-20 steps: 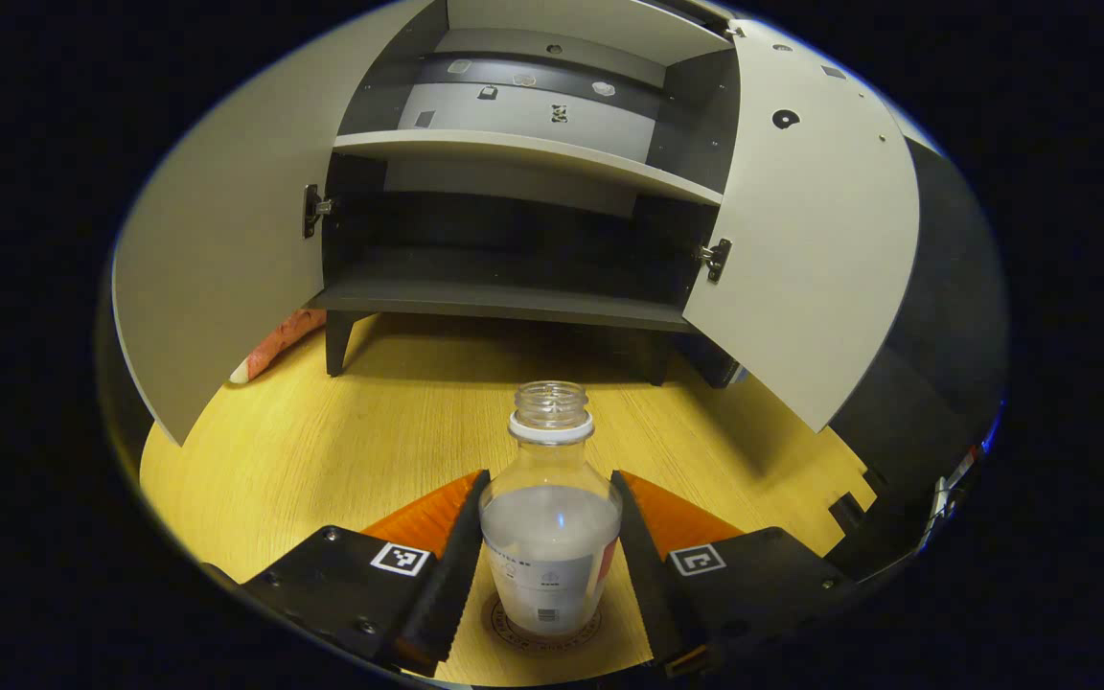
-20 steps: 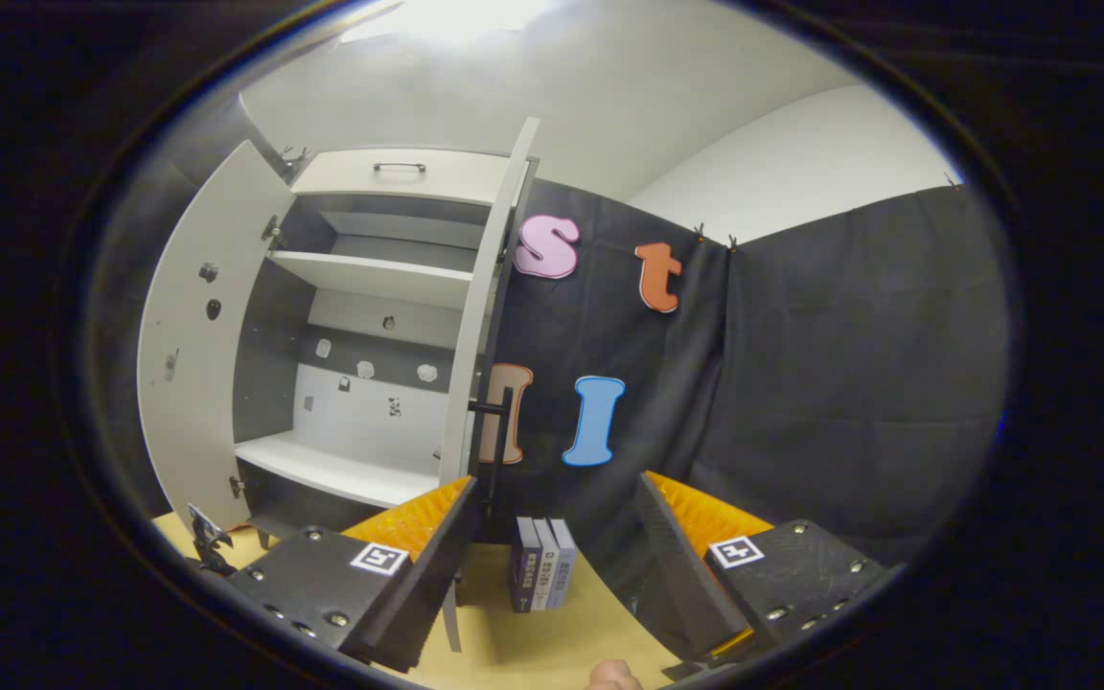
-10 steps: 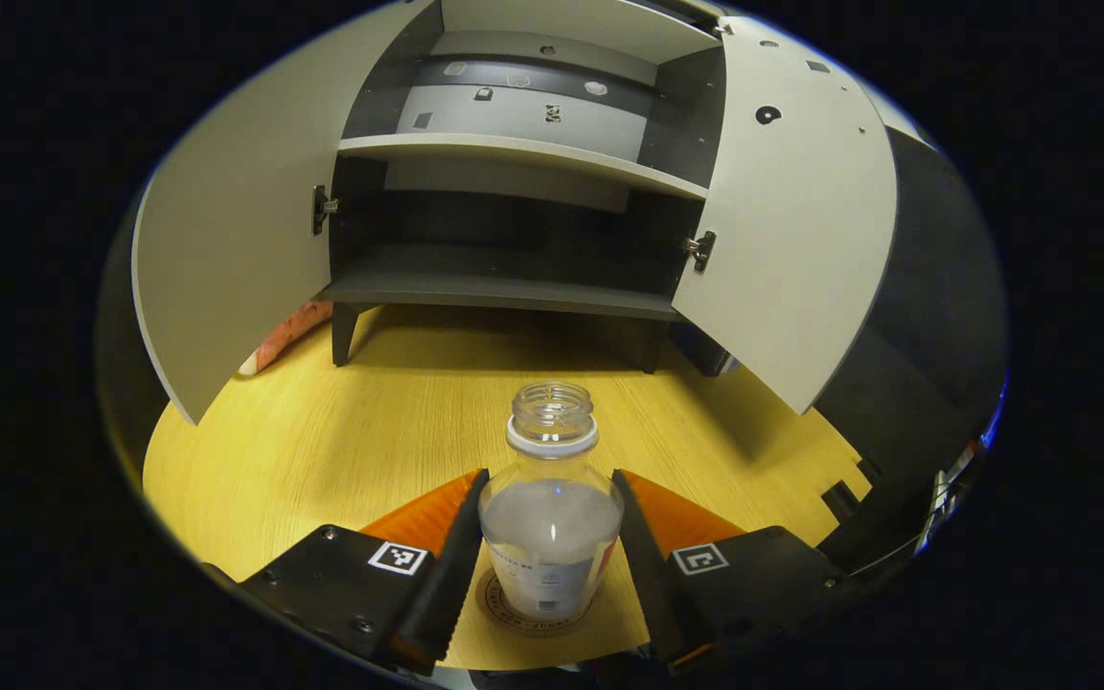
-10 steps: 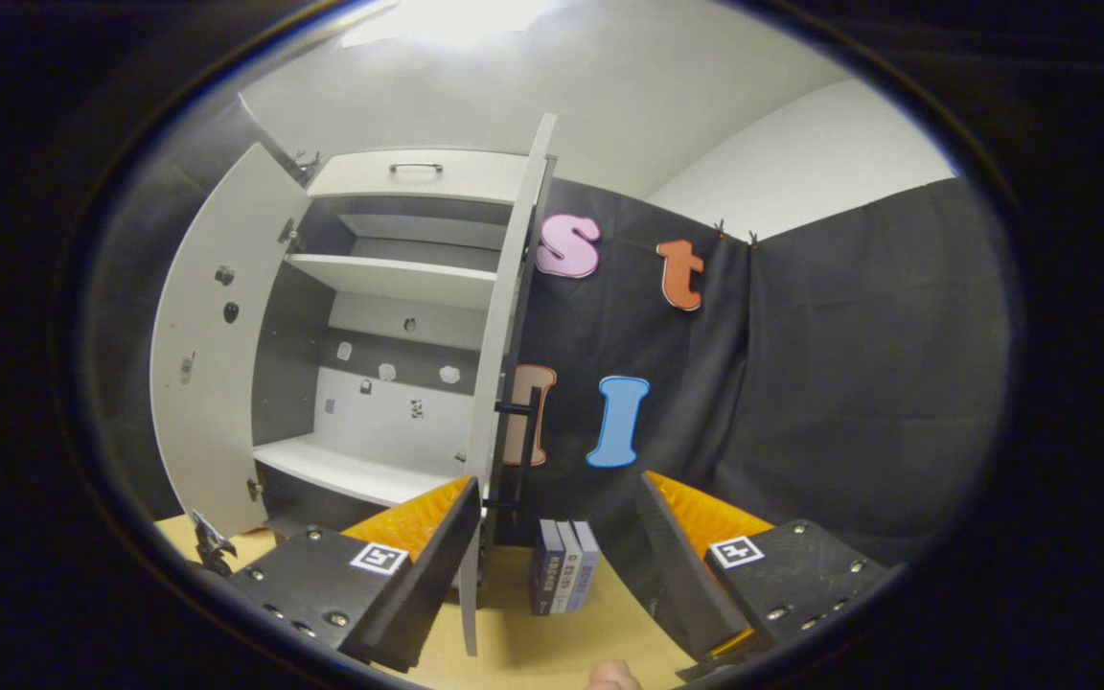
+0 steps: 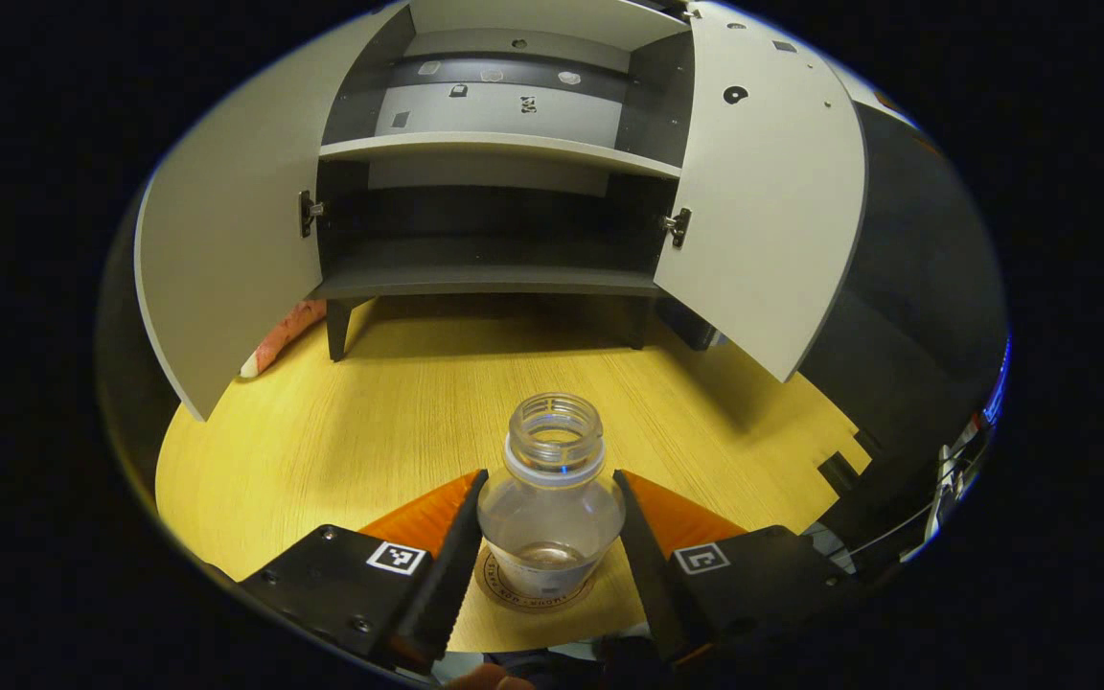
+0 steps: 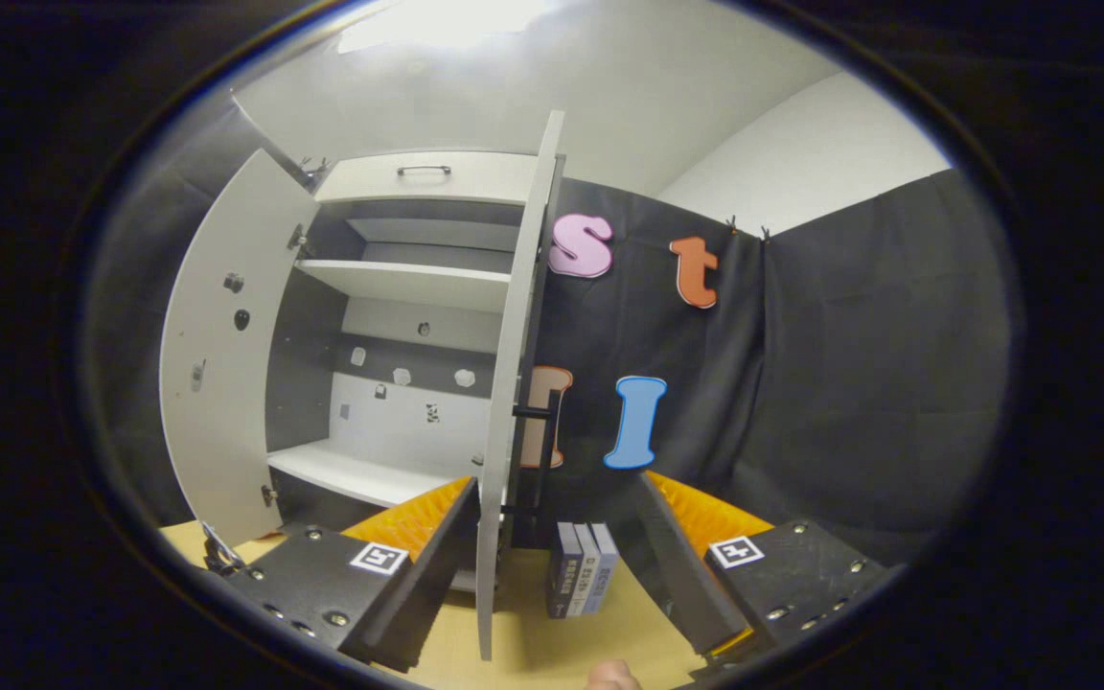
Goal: Grasp the bottle in the cabinet with the left hand and place it on the coaster, then close the right door with the right hand and the left door with the left hand.
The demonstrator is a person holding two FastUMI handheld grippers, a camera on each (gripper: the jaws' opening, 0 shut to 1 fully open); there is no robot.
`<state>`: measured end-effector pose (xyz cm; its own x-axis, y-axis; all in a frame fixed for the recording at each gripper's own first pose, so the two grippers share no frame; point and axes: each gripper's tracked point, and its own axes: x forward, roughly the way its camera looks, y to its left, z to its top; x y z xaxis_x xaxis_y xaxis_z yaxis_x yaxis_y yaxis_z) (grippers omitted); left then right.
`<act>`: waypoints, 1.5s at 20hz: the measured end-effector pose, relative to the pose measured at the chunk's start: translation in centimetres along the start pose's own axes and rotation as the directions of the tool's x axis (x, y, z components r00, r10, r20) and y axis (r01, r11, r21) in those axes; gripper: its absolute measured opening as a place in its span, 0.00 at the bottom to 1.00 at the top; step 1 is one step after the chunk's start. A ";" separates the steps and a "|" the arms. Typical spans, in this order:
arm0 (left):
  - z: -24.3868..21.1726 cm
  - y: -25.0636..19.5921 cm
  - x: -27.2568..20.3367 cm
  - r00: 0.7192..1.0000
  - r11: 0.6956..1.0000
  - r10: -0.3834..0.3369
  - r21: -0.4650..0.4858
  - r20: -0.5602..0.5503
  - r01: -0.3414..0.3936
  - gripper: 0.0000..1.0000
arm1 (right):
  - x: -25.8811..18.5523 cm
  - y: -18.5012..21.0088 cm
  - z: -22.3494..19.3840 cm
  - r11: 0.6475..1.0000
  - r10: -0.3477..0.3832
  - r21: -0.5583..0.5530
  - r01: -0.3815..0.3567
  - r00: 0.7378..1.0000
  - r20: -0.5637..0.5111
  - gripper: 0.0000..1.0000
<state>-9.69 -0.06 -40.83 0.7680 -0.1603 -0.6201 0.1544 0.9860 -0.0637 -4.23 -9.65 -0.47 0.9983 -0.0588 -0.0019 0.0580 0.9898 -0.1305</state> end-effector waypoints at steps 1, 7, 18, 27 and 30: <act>0.2 0.1 -0.2 1.000 1.000 0.007 0.007 0.002 -0.007 0.79 | 0.0 0.1 0.1 1.000 0.002 0.001 -0.002 1.000 0.002 0.94; 3.0 -0.9 -1.8 0.998 1.000 -0.015 0.020 0.062 0.014 0.78 | -0.1 0.6 0.1 1.000 0.015 0.009 -0.015 1.000 0.005 0.94; 18.0 0.4 -8.5 0.936 0.997 0.079 -0.014 0.343 -0.079 0.75 | -0.3 0.6 0.2 1.000 0.009 0.023 -0.009 1.000 0.005 0.94; 29.9 3.0 -15.7 0.851 0.966 0.258 -0.127 0.458 -0.225 0.96 | 1.8 -0.5 1.0 1.000 -0.025 0.005 0.025 0.999 0.024 0.99; 31.2 3.7 -17.9 0.827 0.958 0.283 -0.115 0.485 -0.261 0.96 | 3.1 -1.4 1.2 0.998 -0.058 -0.002 0.058 0.998 0.035 0.99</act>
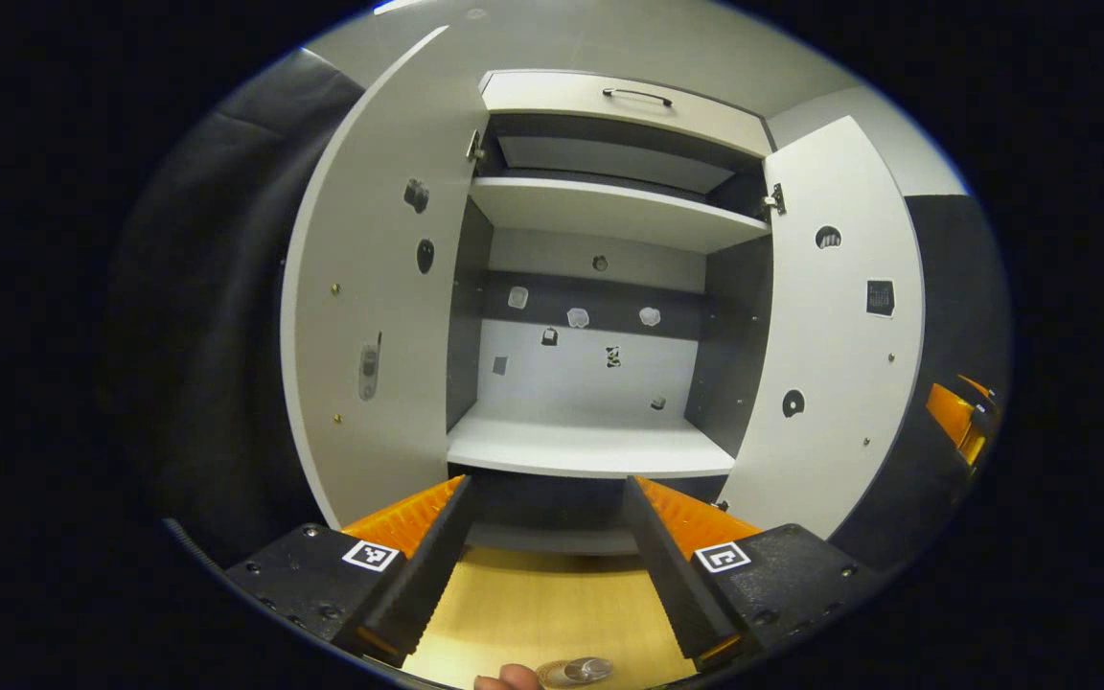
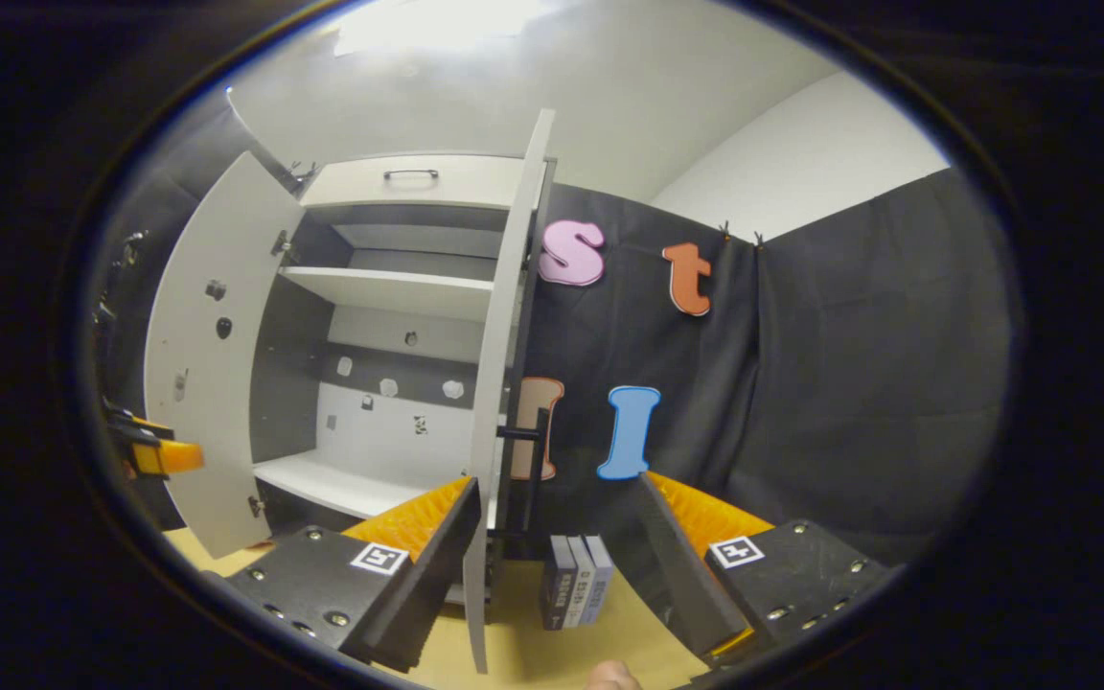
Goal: Grasp the bottle in the cabinet with the left hand and place it on the coaster, then close the right door with the right hand and the left door with the left hand.
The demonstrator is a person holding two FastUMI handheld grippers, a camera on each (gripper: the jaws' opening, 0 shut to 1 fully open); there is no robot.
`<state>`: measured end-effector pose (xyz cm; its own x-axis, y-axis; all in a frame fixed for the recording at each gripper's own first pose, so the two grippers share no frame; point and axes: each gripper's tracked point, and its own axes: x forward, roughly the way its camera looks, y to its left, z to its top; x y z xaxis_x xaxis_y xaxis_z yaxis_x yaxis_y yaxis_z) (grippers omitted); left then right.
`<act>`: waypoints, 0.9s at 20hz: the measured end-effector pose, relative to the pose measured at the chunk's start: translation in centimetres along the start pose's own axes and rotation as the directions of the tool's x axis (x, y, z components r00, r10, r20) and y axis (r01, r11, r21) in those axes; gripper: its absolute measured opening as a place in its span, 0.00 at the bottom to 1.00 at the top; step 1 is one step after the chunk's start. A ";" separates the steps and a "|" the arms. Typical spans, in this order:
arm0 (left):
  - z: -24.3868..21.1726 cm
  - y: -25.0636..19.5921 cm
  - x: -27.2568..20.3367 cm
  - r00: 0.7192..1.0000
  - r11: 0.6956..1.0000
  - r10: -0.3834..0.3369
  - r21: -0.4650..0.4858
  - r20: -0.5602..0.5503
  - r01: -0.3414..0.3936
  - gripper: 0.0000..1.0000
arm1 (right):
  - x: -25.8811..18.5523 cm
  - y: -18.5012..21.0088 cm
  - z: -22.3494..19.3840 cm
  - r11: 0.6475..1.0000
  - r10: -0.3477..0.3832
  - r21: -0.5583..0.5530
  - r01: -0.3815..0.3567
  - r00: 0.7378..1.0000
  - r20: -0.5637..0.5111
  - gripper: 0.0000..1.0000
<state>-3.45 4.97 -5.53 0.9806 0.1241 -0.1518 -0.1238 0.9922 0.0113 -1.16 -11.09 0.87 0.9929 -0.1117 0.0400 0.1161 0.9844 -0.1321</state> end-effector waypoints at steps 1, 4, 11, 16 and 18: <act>0.5 0.5 -0.3 1.000 1.000 0.013 0.012 0.006 -0.013 0.97 | 0.4 -0.2 0.0 1.000 -0.011 -0.003 0.011 1.000 0.000 0.98; 1.1 2.1 -0.7 0.998 0.998 0.054 0.038 0.022 -0.054 0.94 | 1.5 -0.8 0.1 0.999 -0.039 -0.003 0.039 0.999 0.005 0.99; 1.4 3.5 -0.5 0.996 0.997 0.075 0.008 0.039 -0.076 0.97 | 2.8 -0.2 -0.4 0.999 -0.040 -0.023 0.040 0.999 0.002 0.99; 1.4 4.3 -0.3 0.995 0.996 0.088 0.003 0.039 -0.088 0.97 | 2.7 0.0 -0.6 1.000 -0.022 0.022 0.022 1.000 -0.007 0.98; 1.5 4.4 -0.1 0.995 0.996 0.090 0.002 0.041 -0.090 0.97 | 2.9 0.5 -0.6 0.999 -0.008 0.037 0.008 1.000 -0.011 0.98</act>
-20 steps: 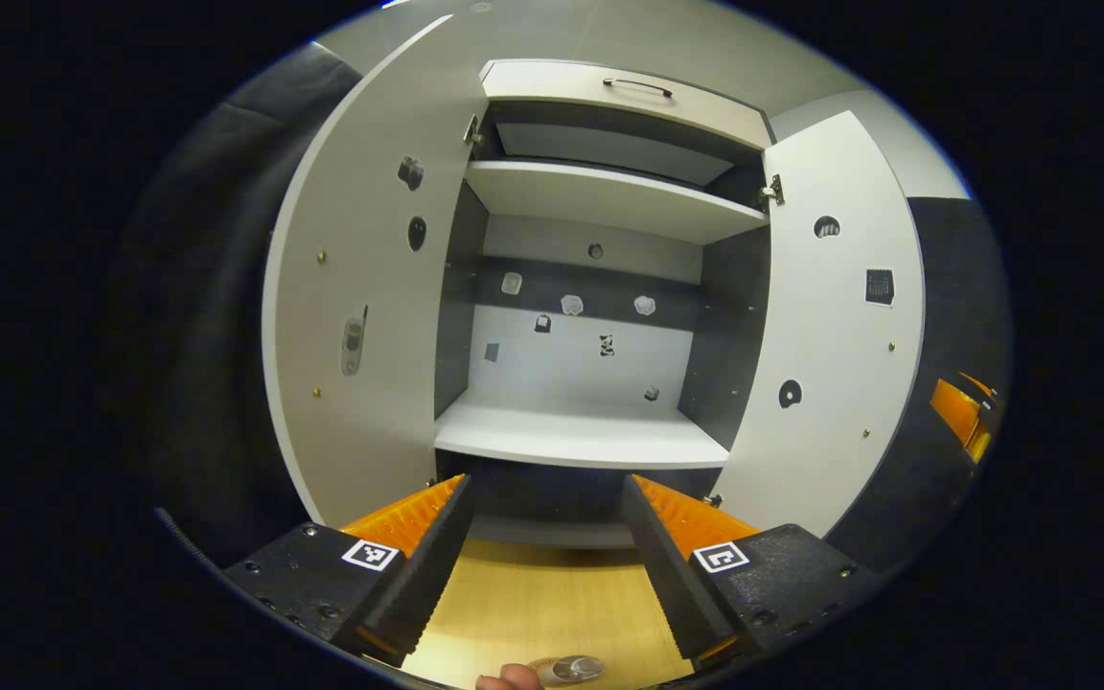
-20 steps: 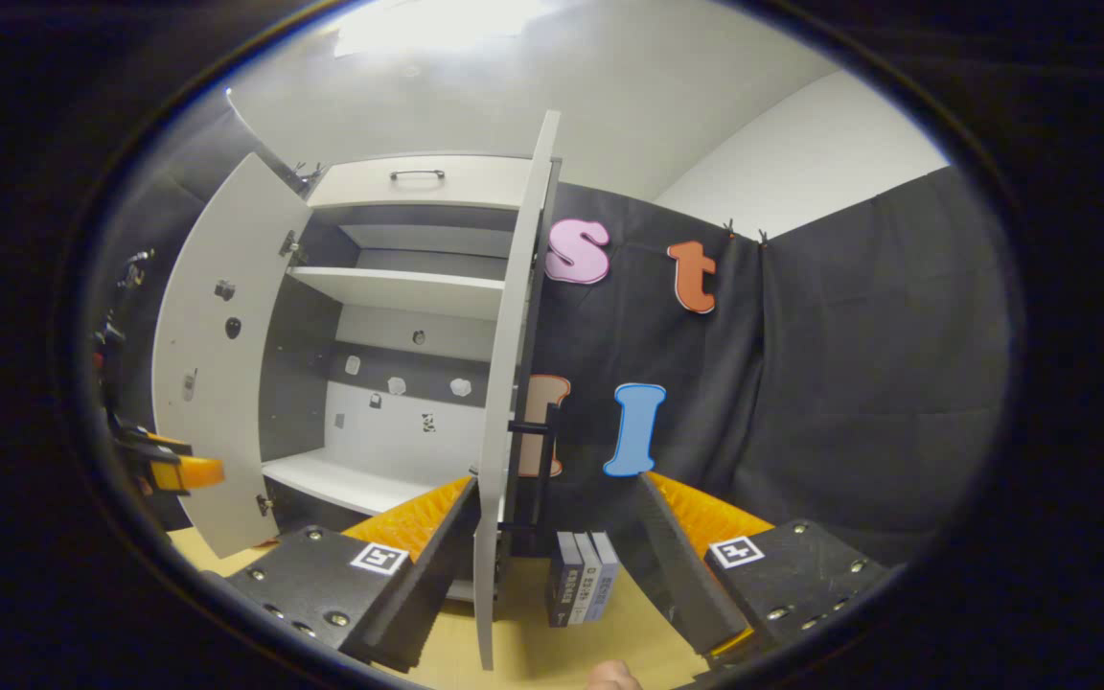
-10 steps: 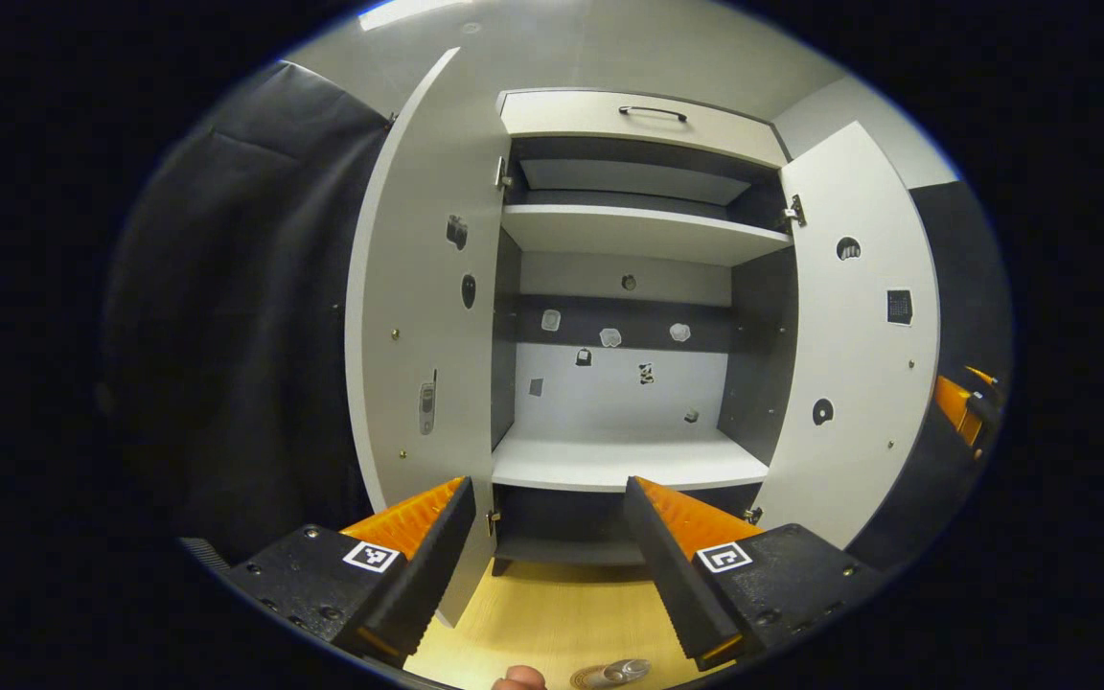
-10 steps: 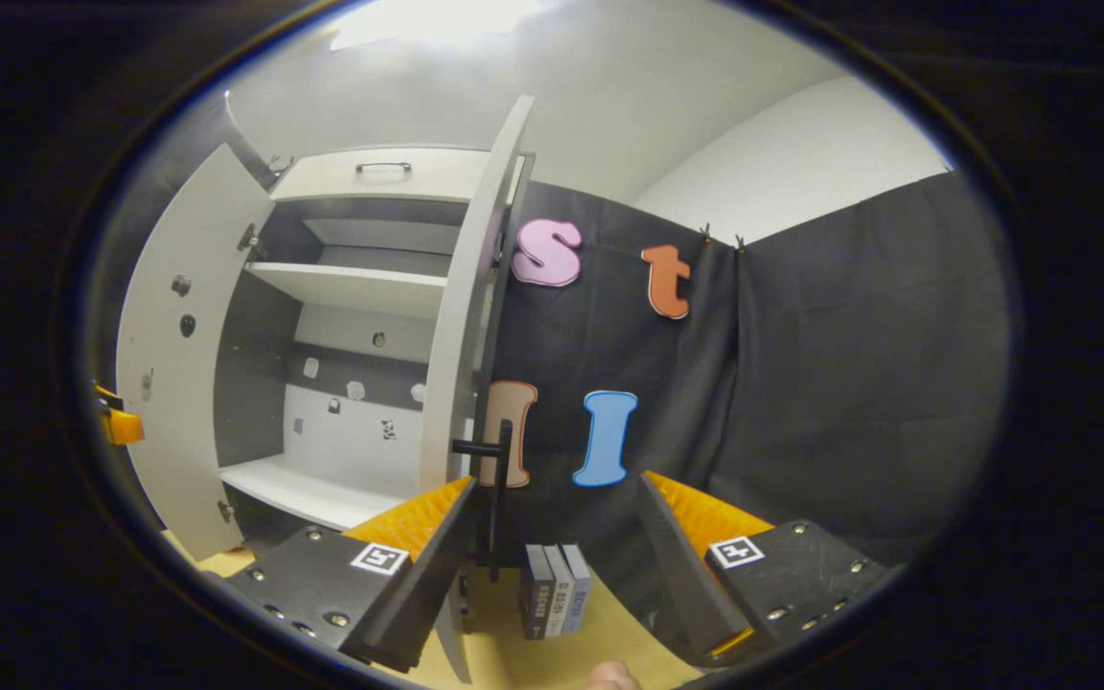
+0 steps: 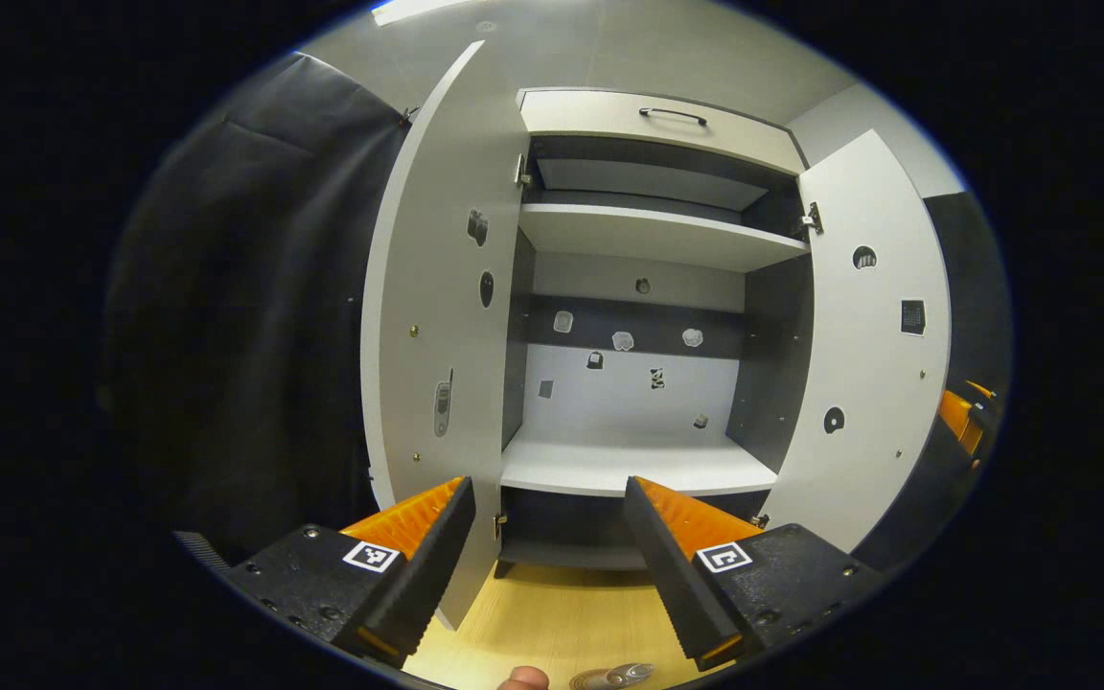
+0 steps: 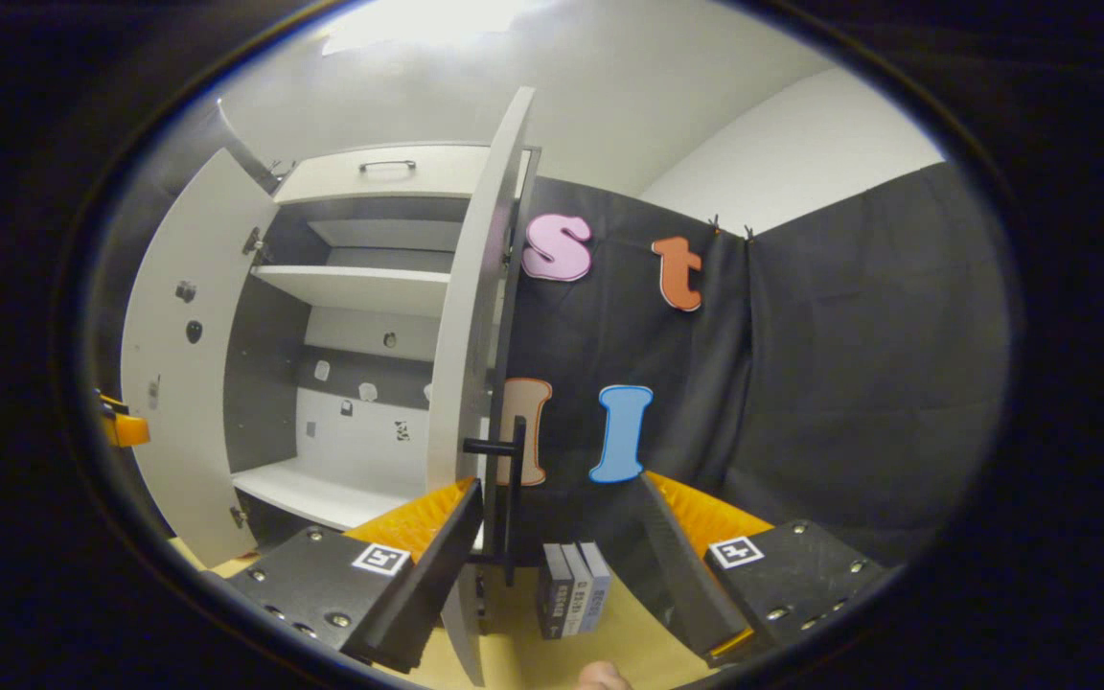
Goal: Grasp the bottle in the cabinet with the left hand and place it on the coaster, then close the right door with the right hand and the left door with the left hand.
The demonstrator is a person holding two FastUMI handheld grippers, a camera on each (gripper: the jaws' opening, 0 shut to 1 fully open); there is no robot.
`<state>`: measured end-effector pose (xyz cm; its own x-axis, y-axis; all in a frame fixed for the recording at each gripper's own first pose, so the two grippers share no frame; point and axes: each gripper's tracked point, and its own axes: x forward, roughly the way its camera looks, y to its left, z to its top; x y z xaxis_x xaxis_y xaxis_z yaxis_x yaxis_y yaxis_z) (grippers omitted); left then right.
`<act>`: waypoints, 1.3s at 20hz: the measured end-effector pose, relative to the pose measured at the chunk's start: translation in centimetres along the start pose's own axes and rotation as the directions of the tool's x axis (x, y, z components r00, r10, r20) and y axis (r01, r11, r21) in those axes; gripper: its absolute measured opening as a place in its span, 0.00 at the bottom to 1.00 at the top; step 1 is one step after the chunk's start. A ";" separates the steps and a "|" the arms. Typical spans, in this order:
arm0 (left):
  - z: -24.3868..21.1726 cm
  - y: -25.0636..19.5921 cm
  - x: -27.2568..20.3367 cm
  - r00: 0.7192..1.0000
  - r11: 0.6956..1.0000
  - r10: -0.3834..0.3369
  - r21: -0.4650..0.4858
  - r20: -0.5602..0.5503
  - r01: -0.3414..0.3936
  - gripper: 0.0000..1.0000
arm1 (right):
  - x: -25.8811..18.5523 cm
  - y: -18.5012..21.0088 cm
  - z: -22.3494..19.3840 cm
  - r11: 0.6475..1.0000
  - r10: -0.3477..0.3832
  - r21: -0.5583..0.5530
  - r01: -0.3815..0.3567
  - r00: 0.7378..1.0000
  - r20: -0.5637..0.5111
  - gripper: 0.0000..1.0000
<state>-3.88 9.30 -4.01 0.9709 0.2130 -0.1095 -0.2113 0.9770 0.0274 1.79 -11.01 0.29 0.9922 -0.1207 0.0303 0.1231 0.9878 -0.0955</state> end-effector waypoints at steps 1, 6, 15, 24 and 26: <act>0.0 0.0 0.0 1.000 1.000 -0.001 -0.003 0.001 0.001 0.97 | 0.0 0.3 0.1 1.000 0.006 -0.003 -0.006 1.000 0.003 0.98; 0.4 -1.1 0.1 1.000 1.000 -0.026 -0.015 0.009 0.026 0.97 | 0.0 2.6 0.2 0.997 0.075 0.011 -0.075 0.997 0.006 0.98; 0.1 0.2 -0.1 1.000 1.000 0.014 0.008 0.013 -0.014 0.97 | 0.6 8.2 0.4 0.976 0.215 0.030 -0.215 0.977 0.011 0.98; -0.5 4.2 -1.9 0.994 0.994 0.113 0.002 0.008 -0.113 0.97 | 1.6 12.7 0.5 0.951 0.305 0.039 -0.305 0.952 0.021 0.98; -0.5 5.1 -2.2 0.991 0.991 0.134 0.000 0.007 -0.134 0.97 | 1.8 13.6 0.4 0.945 0.324 0.040 -0.325 0.946 0.024 0.98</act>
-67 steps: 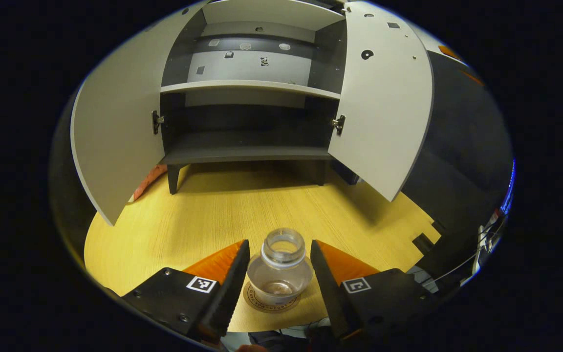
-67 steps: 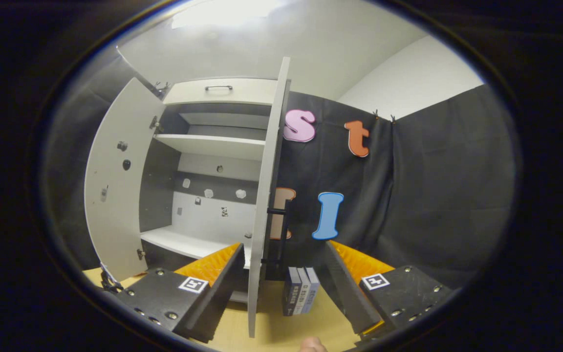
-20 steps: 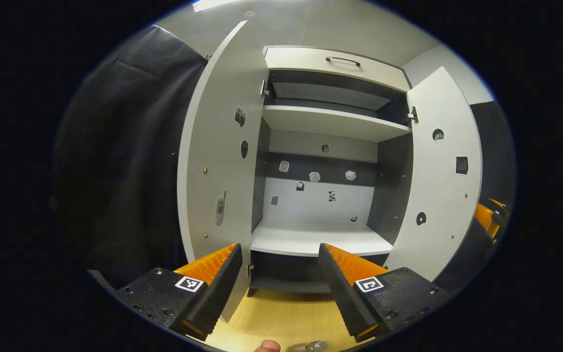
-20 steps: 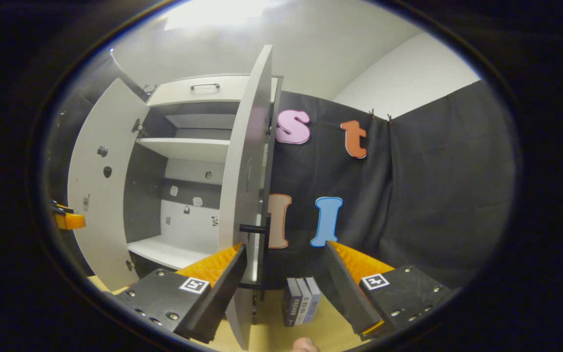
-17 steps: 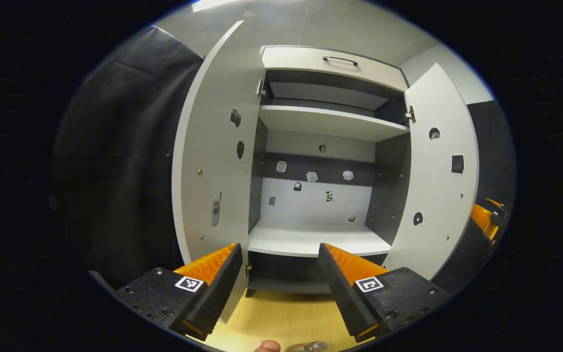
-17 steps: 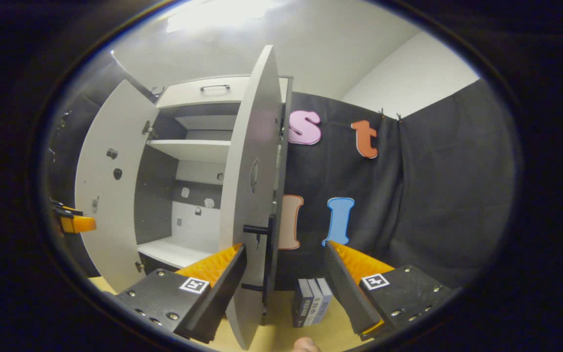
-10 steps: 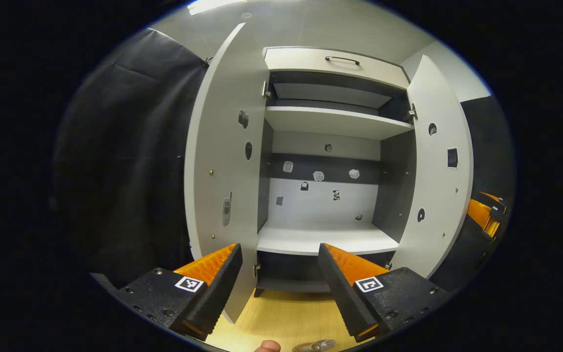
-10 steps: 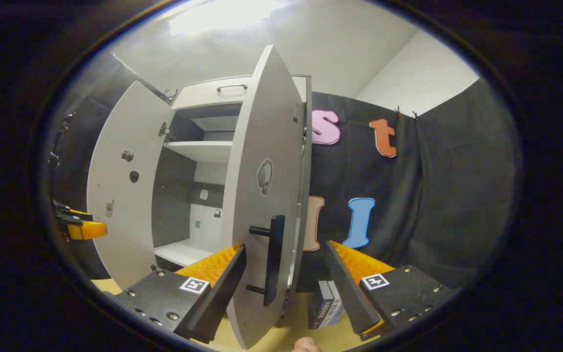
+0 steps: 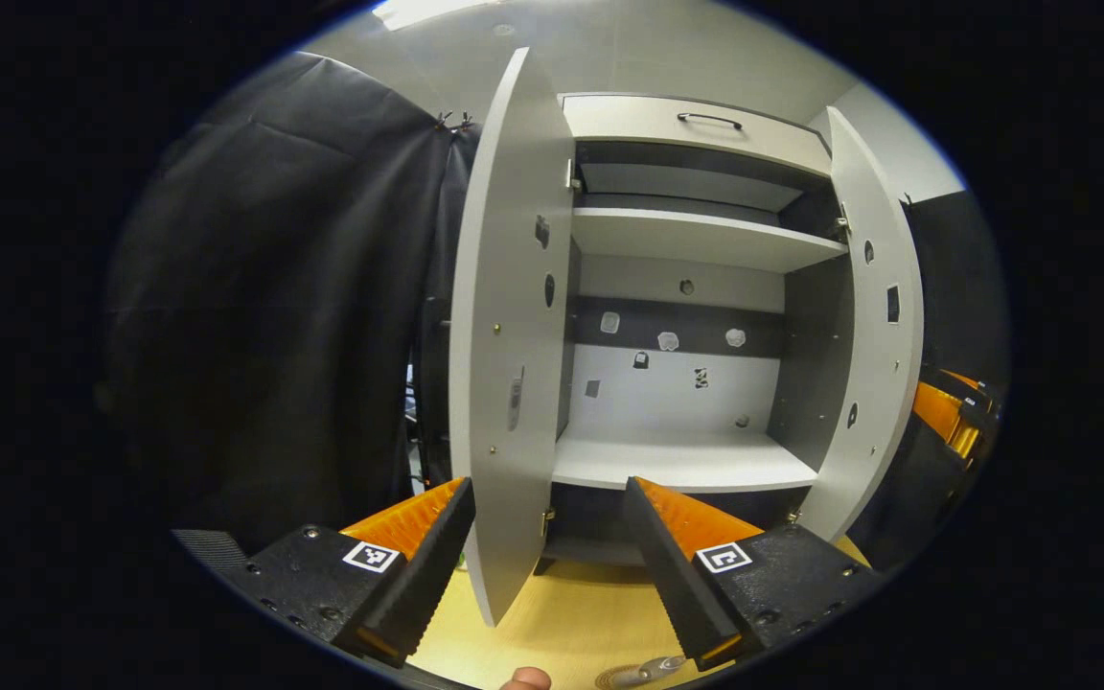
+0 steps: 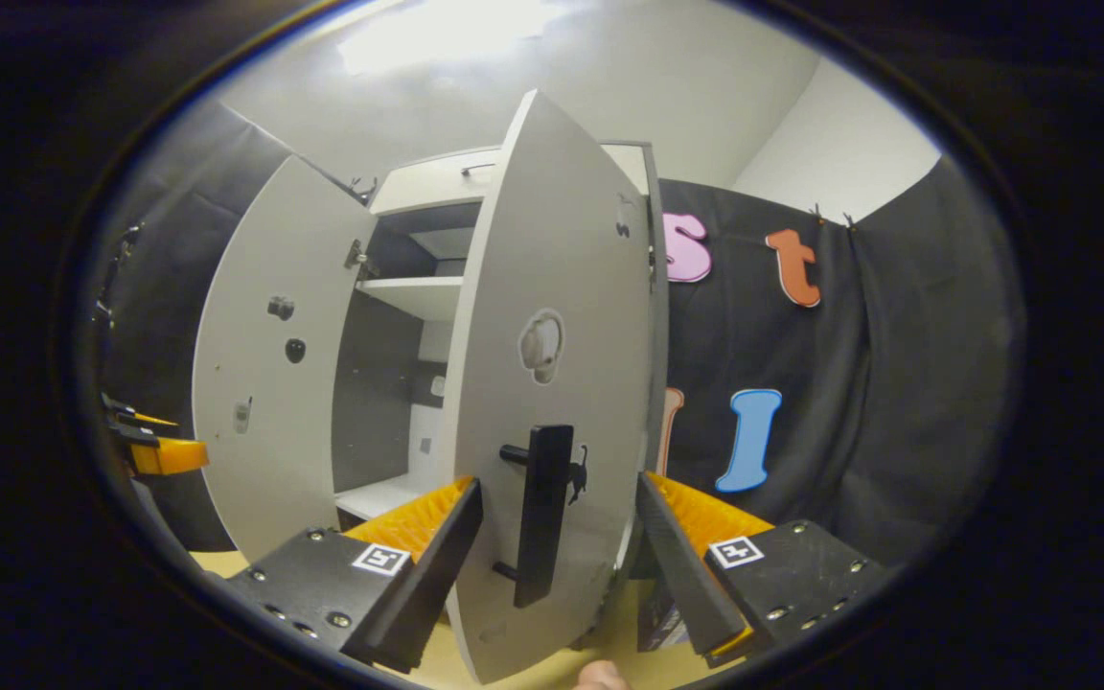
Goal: Grasp the bottle in the cabinet with the left hand and place it on the coaster, then close the right door with the right hand and the left door with the left hand.
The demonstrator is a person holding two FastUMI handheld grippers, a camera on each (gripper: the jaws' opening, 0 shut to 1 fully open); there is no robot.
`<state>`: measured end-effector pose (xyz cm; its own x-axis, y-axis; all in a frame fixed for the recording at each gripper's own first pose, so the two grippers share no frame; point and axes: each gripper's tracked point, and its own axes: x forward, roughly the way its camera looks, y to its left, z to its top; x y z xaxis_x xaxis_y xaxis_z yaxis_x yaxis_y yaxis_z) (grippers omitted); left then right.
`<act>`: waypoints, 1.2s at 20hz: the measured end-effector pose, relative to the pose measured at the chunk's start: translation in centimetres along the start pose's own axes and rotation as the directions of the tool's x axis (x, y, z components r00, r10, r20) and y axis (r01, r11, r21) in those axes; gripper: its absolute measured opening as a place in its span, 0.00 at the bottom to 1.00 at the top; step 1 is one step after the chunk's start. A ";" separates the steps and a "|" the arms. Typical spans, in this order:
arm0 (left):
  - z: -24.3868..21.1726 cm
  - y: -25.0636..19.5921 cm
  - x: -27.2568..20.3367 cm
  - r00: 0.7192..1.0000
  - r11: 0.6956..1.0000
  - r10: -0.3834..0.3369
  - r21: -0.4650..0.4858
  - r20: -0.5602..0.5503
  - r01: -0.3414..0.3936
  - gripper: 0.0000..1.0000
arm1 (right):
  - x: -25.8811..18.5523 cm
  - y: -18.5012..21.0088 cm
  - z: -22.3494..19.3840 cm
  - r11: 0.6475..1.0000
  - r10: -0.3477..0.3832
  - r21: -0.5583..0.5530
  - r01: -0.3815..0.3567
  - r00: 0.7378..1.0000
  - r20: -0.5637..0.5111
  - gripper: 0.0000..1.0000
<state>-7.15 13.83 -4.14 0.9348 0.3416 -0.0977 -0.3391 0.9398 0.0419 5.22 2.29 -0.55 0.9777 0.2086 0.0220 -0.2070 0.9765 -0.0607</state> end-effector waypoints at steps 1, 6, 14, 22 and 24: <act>-0.1 0.3 -0.1 1.000 1.000 0.010 -0.002 0.002 -0.010 0.97 | 0.2 0.4 0.0 1.000 0.014 0.002 -0.014 1.000 0.001 0.98; -0.2 2.3 -0.6 0.998 0.998 0.058 0.000 -0.001 -0.058 0.97 | 1.2 6.3 0.2 0.990 0.143 0.019 -0.143 0.990 0.011 0.98; -0.6 3.7 -0.9 0.993 0.993 0.114 -0.012 -0.010 -0.114 0.97 | 1.3 9.4 0.6 0.978 0.210 -0.012 -0.210 0.977 0.034 0.98; -0.4 5.0 -0.8 0.991 0.991 0.132 -0.005 -0.007 -0.132 0.94 | 1.3 9.6 0.2 0.979 0.202 -0.004 -0.202 0.979 0.020 0.98; -0.4 5.1 -0.7 0.991 0.991 0.132 -0.006 -0.008 -0.132 0.94 | 1.2 9.6 0.3 0.980 0.200 -0.005 -0.200 0.980 0.019 0.98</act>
<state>-9.54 18.44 -4.22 0.8812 0.4623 -0.0990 -0.4598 0.8867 0.0486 4.45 11.94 -0.84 0.9156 0.4011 0.0280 -0.3986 0.9145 -0.0689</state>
